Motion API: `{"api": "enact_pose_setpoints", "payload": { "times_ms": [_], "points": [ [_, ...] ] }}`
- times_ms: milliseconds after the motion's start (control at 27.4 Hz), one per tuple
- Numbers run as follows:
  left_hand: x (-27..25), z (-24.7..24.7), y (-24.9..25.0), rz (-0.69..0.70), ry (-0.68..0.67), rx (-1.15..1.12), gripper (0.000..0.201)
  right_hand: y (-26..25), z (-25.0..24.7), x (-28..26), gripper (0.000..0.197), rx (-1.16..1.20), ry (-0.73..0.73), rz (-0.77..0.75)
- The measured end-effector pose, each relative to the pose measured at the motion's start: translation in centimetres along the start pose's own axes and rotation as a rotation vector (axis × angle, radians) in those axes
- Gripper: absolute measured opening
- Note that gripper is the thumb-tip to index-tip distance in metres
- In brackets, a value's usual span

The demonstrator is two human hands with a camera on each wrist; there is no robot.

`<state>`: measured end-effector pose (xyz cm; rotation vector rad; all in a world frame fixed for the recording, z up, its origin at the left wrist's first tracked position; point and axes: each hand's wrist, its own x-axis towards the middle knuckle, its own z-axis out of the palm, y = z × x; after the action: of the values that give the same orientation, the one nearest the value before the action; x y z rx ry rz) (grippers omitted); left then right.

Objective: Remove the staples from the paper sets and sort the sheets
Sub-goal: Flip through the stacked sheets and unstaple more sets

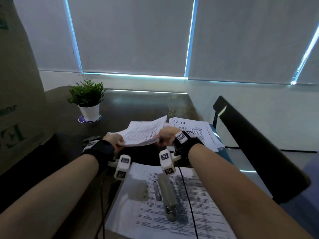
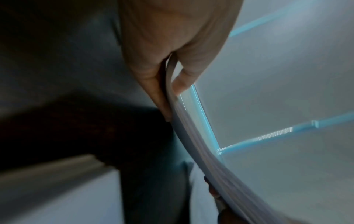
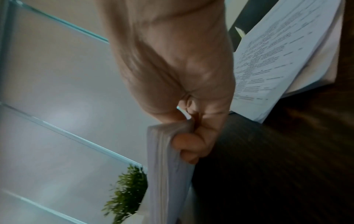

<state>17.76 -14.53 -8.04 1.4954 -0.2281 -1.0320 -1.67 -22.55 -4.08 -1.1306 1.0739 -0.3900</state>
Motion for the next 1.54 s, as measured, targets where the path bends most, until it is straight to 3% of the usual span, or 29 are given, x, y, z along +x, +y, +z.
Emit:
{"api": "enact_pose_setpoints", "payload": {
  "times_ms": [73,146,256,329,402,439,475,548,585,658,768,877,951,1097,1170,1280,1389,1462,1535],
  "points": [
    [0.7,0.0,-0.8,0.005,0.056,0.068,0.036,1.1,-0.8,1.9,0.018,-0.108,-0.014,0.039],
    [0.7,0.1,-2.1,-0.044,0.019,0.134,0.032,1.8,-1.5,3.0,0.017,-0.176,-0.026,0.069],
    [1.8,0.0,-2.6,0.002,0.072,0.263,0.058,1.5,-3.5,3.3,0.008,-0.223,-0.012,0.058],
    [2.0,-0.3,-1.7,-0.031,0.070,0.329,0.035,0.6,-5.5,2.3,0.017,-0.258,0.027,0.037],
    [1.7,0.0,-0.4,0.078,0.228,0.522,0.058,-0.7,-8.5,1.5,0.012,-0.206,0.137,-0.067],
    [0.9,0.9,0.4,0.221,0.346,0.656,0.068,-1.3,-10.4,1.2,0.015,-0.180,0.226,-0.090],
    [-0.4,2.2,1.0,0.383,0.363,0.773,0.066,-1.4,-12.7,1.5,0.022,-0.211,0.331,-0.106],
    [-2.6,6.4,1.3,0.510,0.048,0.921,0.043,-0.5,-16.9,2.2,0.033,-0.397,0.551,-0.083],
    [-3.2,9.0,0.9,0.477,-0.130,0.959,0.032,0.4,-18.8,2.7,0.036,-0.488,0.625,-0.056],
    [-3.9,13.2,-0.3,0.331,-0.338,0.973,0.024,2.3,-20.2,2.4,0.036,-0.425,0.599,0.043],
    [-3.8,17.2,-1.8,0.161,-0.421,1.017,0.045,2.9,-21.2,2.2,0.033,-0.365,0.544,0.088],
    [-3.3,18.5,-2.8,0.139,-0.416,1.093,0.050,2.2,-22.5,3.0,0.025,-0.405,0.526,0.043],
    [-2.4,18.8,-3.6,0.087,-0.429,1.036,0.051,2.5,-22.9,3.0,0.018,-0.446,0.503,0.064],
    [-2.6,19.1,-4.5,0.045,-0.415,0.802,0.049,3.6,-24.7,1.4,0.044,-0.419,0.511,-0.085],
    [-2.6,19.1,-4.0,0.124,-0.408,0.646,0.051,3.9,-25.5,-0.3,0.043,-0.272,0.472,-0.219],
    [-3.1,19.3,-2.0,0.227,-0.404,0.371,0.064,3.8,-25.5,-3.3,0.039,-0.002,0.274,-0.406],
    [-5.0,19.8,0.7,0.433,-0.368,0.163,0.053,2.7,-24.8,-6.2,0.049,-0.040,0.154,-0.537],
    [-7.3,20.2,2.3,0.598,-0.403,0.148,0.042,2.0,-24.0,-7.3,0.060,-0.146,0.115,-0.618],
    [-9.0,20.3,2.8,0.675,-0.451,0.141,0.031,1.7,-23.3,-7.9,0.063,-0.187,0.106,-0.666]
  ]
}}
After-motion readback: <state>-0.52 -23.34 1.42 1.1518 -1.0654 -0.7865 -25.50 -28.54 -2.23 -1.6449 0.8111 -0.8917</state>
